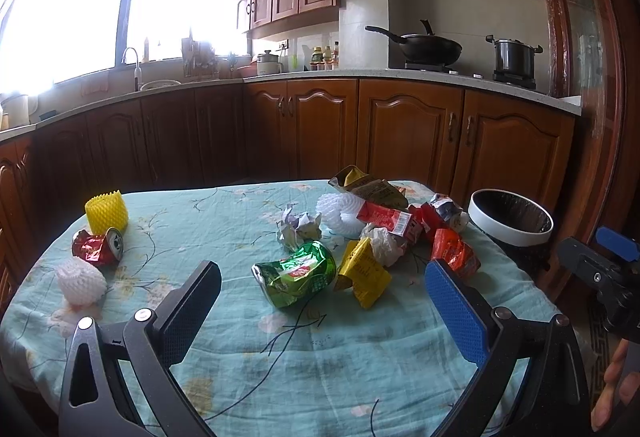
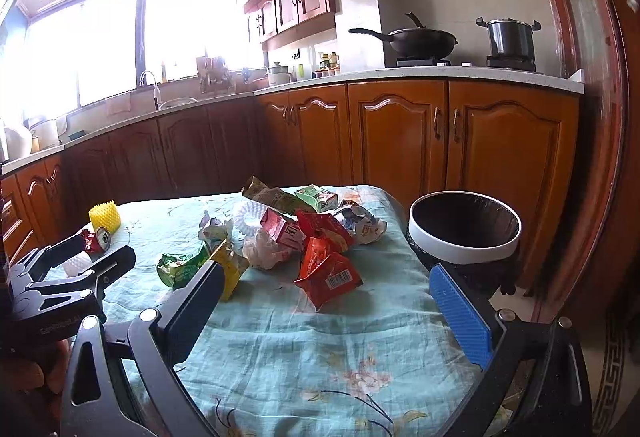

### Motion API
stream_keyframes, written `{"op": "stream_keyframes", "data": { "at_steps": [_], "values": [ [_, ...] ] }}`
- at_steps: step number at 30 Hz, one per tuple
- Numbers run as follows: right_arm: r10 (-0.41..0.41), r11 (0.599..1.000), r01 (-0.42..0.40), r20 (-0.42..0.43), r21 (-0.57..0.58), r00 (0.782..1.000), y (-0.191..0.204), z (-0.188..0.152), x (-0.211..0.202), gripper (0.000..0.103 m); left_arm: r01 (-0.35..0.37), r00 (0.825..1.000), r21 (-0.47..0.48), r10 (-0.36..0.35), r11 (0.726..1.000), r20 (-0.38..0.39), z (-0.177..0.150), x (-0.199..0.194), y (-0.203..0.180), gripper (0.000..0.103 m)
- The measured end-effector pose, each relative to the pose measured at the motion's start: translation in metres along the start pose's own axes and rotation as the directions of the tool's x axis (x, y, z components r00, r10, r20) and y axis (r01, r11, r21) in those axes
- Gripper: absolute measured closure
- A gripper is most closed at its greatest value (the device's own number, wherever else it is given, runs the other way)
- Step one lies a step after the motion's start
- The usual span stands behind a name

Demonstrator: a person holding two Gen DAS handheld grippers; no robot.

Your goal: Collect trash

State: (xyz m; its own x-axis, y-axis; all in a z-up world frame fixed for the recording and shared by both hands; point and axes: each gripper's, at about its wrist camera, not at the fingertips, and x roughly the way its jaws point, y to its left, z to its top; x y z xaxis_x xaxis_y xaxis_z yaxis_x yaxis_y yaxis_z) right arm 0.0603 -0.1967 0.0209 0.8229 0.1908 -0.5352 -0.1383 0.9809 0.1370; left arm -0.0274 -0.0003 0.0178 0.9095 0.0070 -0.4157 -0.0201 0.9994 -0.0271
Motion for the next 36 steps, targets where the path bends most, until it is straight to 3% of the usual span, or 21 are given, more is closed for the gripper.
{"op": "stream_keyframes", "data": {
  "at_steps": [36],
  "values": [
    [0.034, 0.999, -0.034, -0.008, 0.031, 0.999, -0.006, 0.001, 0.004, 0.0, 0.011, 1.0, 0.011, -0.011, 1.0, -0.021, -0.003, 0.013, -0.008, 0.001]
  ]
}}
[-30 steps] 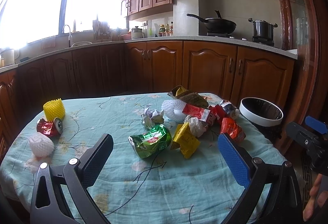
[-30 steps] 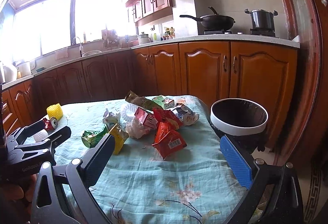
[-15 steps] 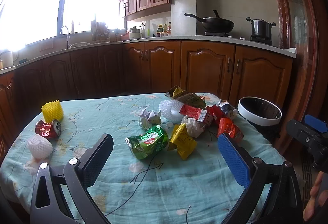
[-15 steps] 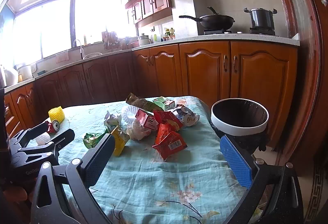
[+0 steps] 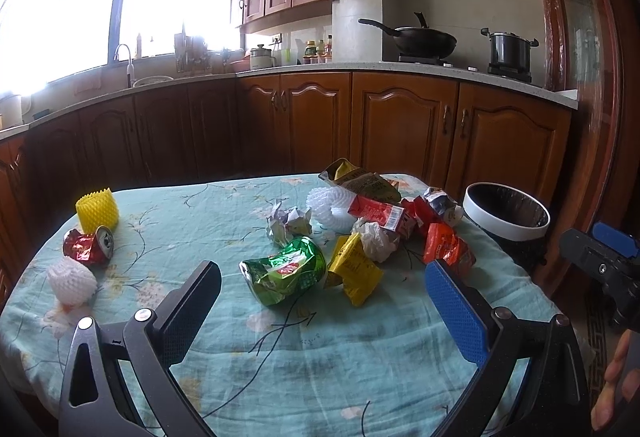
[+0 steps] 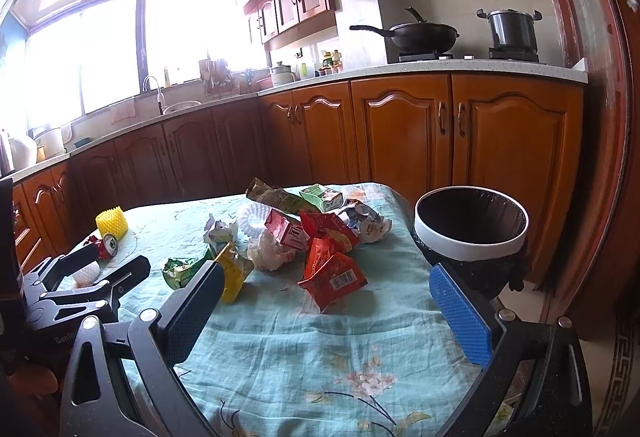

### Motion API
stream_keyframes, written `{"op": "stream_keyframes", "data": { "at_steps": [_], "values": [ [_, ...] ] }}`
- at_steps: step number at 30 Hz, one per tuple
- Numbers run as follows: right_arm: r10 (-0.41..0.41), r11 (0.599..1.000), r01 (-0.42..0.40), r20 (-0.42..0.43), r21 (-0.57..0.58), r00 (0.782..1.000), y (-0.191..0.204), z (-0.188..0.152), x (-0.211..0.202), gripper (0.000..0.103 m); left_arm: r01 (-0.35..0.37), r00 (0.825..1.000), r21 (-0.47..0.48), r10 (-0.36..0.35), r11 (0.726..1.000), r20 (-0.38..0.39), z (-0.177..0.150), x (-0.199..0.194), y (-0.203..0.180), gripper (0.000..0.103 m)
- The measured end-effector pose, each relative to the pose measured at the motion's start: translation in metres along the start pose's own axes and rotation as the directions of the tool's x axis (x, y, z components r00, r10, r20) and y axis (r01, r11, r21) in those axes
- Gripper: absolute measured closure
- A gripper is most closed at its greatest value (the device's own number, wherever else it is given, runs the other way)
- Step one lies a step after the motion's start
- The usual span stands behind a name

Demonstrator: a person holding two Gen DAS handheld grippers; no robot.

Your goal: Collect trash

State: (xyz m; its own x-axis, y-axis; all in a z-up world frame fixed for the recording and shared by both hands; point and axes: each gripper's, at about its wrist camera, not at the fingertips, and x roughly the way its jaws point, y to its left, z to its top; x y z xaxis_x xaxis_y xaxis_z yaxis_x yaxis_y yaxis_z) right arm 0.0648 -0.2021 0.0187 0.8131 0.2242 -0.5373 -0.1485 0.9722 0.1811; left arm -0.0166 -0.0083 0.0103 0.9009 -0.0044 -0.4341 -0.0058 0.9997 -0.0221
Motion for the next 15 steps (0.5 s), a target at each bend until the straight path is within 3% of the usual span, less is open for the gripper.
{"op": "stream_keyframes", "data": {
  "at_steps": [15],
  "values": [
    [0.045, 0.997, -0.042, -0.05, 0.067, 0.998, -0.017, 0.001, 0.019, 0.001, 0.05, 0.994, -0.049, -0.054, 0.998, -0.091, 0.005, 0.025, 0.008, 0.001]
  ]
}}
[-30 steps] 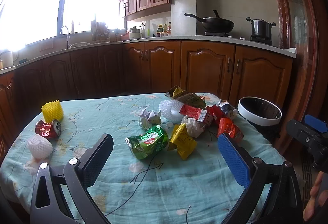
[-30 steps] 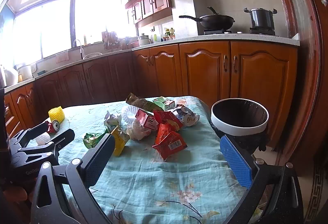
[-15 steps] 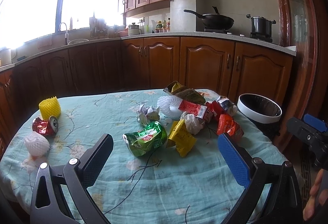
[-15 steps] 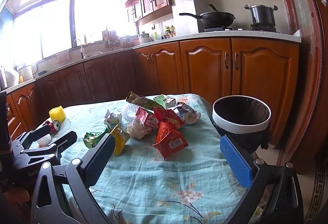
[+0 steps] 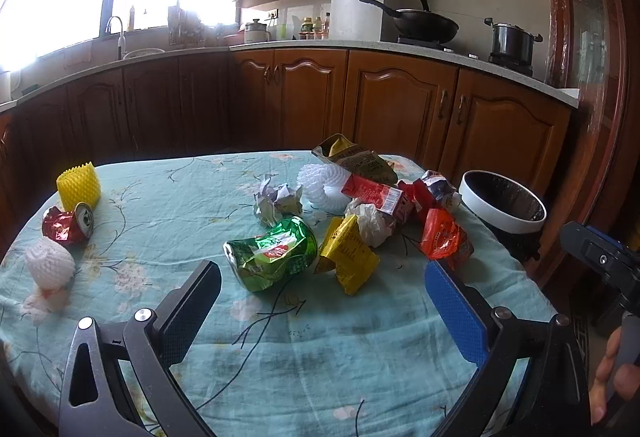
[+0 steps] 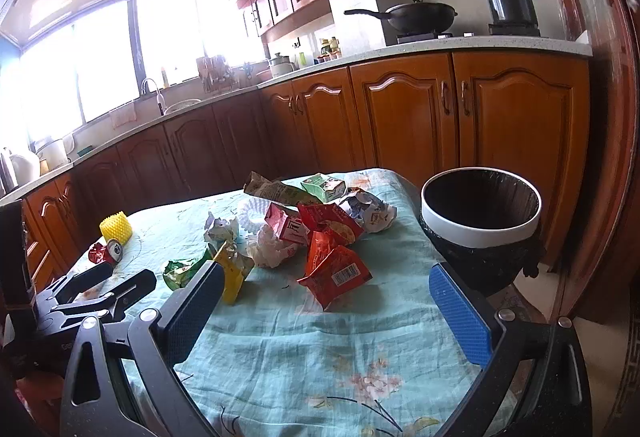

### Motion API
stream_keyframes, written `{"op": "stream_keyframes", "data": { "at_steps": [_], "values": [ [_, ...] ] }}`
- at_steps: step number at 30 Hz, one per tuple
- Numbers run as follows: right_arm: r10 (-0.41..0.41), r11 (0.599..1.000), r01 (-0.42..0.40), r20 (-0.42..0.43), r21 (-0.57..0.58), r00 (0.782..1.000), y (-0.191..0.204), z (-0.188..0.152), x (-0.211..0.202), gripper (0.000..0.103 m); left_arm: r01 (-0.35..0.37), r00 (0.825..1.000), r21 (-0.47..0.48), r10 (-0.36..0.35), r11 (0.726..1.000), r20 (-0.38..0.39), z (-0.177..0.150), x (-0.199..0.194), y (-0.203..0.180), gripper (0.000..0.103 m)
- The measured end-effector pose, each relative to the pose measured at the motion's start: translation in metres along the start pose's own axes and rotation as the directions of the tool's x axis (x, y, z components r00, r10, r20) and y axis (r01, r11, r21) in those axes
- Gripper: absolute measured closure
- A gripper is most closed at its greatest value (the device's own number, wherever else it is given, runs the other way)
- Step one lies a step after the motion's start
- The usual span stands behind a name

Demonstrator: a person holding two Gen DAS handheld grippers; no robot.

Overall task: Collect trash
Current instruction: 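Grasp the red snack bag with the right gripper while the left grasps the yellow bag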

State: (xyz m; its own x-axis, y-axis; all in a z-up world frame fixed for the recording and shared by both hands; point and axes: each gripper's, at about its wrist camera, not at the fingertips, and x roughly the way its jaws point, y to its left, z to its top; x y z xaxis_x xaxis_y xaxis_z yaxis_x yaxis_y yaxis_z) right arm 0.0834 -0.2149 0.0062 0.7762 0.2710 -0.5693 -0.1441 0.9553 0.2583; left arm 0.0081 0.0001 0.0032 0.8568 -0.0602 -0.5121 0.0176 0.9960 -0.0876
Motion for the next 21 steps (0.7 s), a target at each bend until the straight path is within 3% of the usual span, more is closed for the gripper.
{"op": "stream_keyframes", "data": {
  "at_steps": [7, 15, 21],
  "values": [
    [0.018, 1.0, -0.016, -0.077, 0.024, 0.997, -0.01, 0.003, 0.03, 0.009, 0.043, 0.993, -0.004, -0.043, 0.999, -0.109, 0.01, 0.037, -0.003, 0.016],
    [0.064, 0.995, -0.046, -0.218, 0.09, 0.974, -0.028, 0.003, 0.089, 0.033, 0.032, 0.975, -0.028, -0.037, 0.999, -0.217, 0.023, 0.089, -0.001, 0.024],
    [0.098, 0.99, -0.064, -0.287, 0.126, 0.953, -0.035, 0.002, 0.127, 0.034, 0.019, 0.963, -0.029, -0.027, 0.999, -0.269, 0.026, 0.127, -0.002, 0.027]
  ]
}}
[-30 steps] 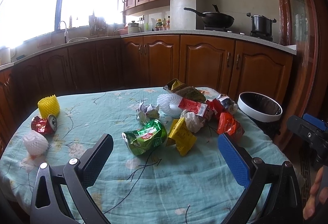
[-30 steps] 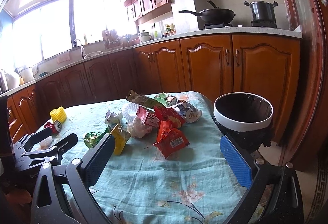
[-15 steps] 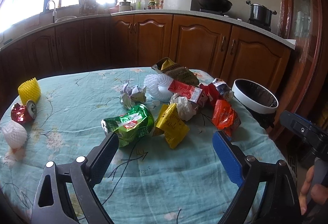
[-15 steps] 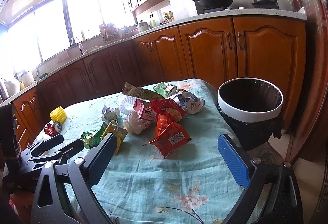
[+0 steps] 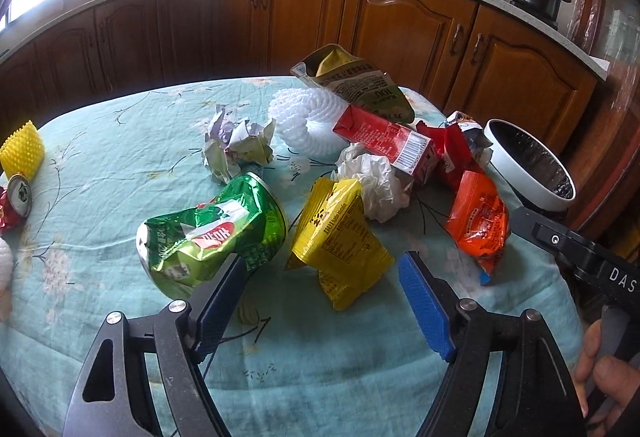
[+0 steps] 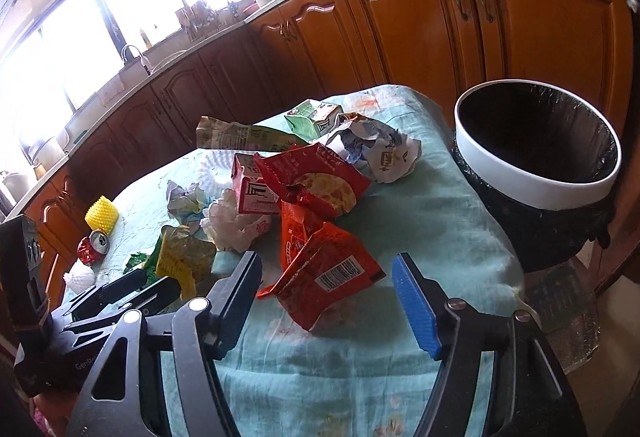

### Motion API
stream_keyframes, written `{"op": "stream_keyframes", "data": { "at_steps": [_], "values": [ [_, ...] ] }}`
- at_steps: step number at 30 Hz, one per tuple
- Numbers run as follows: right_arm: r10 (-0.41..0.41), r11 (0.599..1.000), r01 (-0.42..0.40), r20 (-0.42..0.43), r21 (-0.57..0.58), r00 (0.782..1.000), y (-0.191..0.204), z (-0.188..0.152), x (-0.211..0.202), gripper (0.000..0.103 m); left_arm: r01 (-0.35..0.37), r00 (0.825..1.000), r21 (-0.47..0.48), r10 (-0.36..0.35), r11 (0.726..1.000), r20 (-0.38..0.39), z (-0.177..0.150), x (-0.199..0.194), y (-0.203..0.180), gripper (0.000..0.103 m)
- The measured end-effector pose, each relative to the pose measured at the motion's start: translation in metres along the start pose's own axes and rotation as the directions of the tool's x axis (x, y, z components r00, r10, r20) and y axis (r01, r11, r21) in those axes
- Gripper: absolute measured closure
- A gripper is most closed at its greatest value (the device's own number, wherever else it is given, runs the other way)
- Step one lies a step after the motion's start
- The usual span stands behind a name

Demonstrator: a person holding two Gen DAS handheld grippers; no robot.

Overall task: Collect trash
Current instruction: 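Grasp the red snack bag with the right gripper while the left grasps the yellow bag, then carry the red bag in the right gripper while the left carries the yellow bag to the bin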

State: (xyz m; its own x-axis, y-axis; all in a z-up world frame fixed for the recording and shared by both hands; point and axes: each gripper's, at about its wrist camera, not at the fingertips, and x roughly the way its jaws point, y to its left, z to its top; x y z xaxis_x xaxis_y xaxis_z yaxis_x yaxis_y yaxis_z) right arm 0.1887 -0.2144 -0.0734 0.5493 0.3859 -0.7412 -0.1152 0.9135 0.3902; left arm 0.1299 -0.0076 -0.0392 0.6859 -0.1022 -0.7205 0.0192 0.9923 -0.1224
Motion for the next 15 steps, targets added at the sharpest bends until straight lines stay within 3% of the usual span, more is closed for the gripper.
{"op": "stream_keyframes", "data": {
  "at_steps": [2, 4, 5, 8, 11, 15],
  "values": [
    [0.01, 1.0, -0.009, -0.023, 0.005, 1.0, -0.002, 0.004, 0.01, 0.034, 0.003, 1.0, -0.001, -0.003, 1.0, -0.014, 0.003, 0.01, 0.0, 0.031],
    [0.009, 1.0, -0.009, -0.046, 0.001, 0.999, -0.002, 0.007, 0.019, 0.042, 0.007, 1.0, 0.005, -0.007, 1.0, -0.025, 0.006, 0.019, -0.001, 0.037],
    [0.011, 1.0, -0.011, -0.059, -0.001, 0.998, -0.002, 0.008, 0.024, 0.053, 0.012, 0.999, 0.009, -0.011, 1.0, -0.034, 0.007, 0.024, -0.002, 0.044],
    [0.02, 1.0, -0.02, -0.068, 0.001, 0.997, -0.003, 0.007, 0.028, 0.066, 0.032, 0.998, 0.015, -0.031, 0.999, -0.052, 0.008, 0.034, -0.002, 0.057],
    [0.047, 0.999, -0.047, -0.061, -0.003, 0.997, -0.003, 0.006, 0.023, 0.09, 0.064, 0.996, 0.023, -0.062, 0.998, -0.057, 0.007, 0.035, -0.003, 0.074],
    [0.054, 0.999, -0.054, -0.056, -0.002, 0.997, -0.003, 0.002, 0.013, 0.097, 0.088, 0.995, 0.055, -0.086, 0.995, -0.04, 0.007, 0.03, -0.009, 0.078]
  ]
}}
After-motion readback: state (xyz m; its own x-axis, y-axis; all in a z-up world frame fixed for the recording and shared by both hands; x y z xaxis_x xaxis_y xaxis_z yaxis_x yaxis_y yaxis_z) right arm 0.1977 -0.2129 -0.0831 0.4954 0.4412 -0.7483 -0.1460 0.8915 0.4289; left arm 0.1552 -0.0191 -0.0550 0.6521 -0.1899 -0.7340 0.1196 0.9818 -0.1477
